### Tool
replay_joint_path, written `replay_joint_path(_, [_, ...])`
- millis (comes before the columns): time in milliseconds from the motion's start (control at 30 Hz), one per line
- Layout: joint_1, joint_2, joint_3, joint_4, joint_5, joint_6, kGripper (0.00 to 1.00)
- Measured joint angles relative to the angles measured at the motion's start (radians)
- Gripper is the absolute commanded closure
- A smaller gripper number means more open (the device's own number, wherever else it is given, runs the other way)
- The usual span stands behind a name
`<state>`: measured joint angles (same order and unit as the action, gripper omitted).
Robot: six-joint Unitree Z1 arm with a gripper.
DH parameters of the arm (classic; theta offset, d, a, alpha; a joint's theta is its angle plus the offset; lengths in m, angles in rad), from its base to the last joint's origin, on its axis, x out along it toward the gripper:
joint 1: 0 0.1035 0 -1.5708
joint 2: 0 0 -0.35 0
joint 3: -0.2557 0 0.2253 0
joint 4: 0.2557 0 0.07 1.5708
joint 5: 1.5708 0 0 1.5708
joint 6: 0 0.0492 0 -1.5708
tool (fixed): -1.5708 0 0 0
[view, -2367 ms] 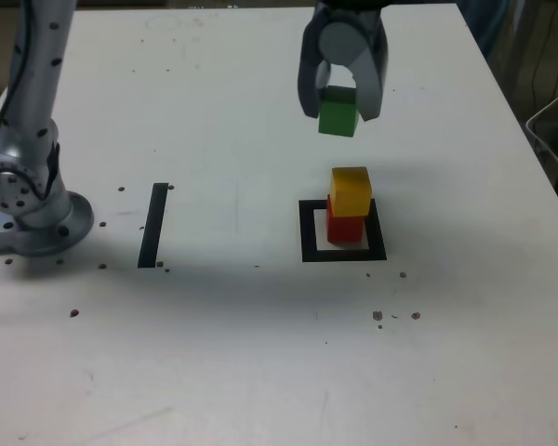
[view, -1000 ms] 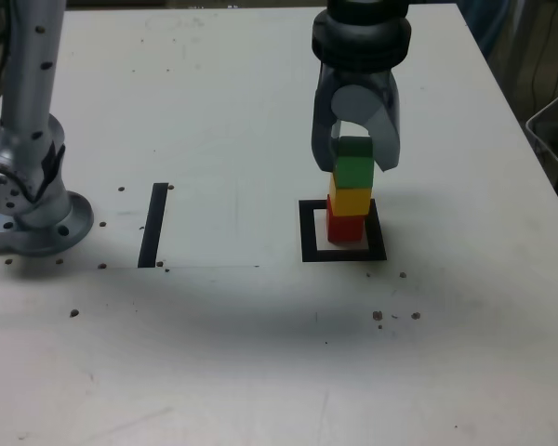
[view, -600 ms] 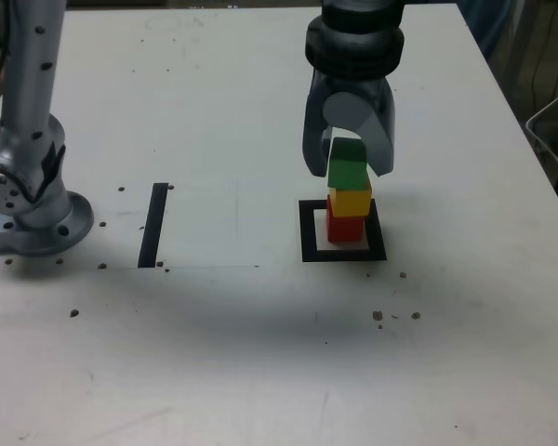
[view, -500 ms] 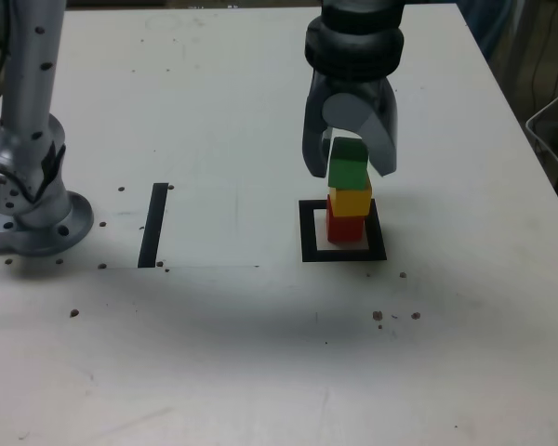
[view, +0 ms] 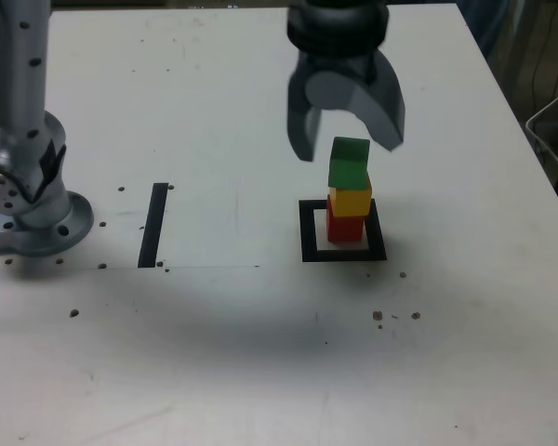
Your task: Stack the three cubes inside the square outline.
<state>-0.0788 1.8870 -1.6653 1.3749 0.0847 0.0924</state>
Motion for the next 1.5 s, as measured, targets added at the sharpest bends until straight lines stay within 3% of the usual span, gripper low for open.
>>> replay_joint_path(267, [0.000, -0.152, 0.049, 0.074, 0.004, 0.005, 0.00])
replay_joint_path(633, [0.022, -0.334, 0.348, 0.070, -0.035, 0.007, 0.00])
replay_joint_path(1133, [0.023, -0.411, 0.751, -0.142, -0.098, -0.024, 0.00])
replay_joint_path(1267, [0.023, -0.432, 0.832, -0.224, -0.100, -0.032, 0.00])
replay_joint_path(1500, [0.023, -0.438, 0.904, -0.280, -0.095, -0.046, 0.00])
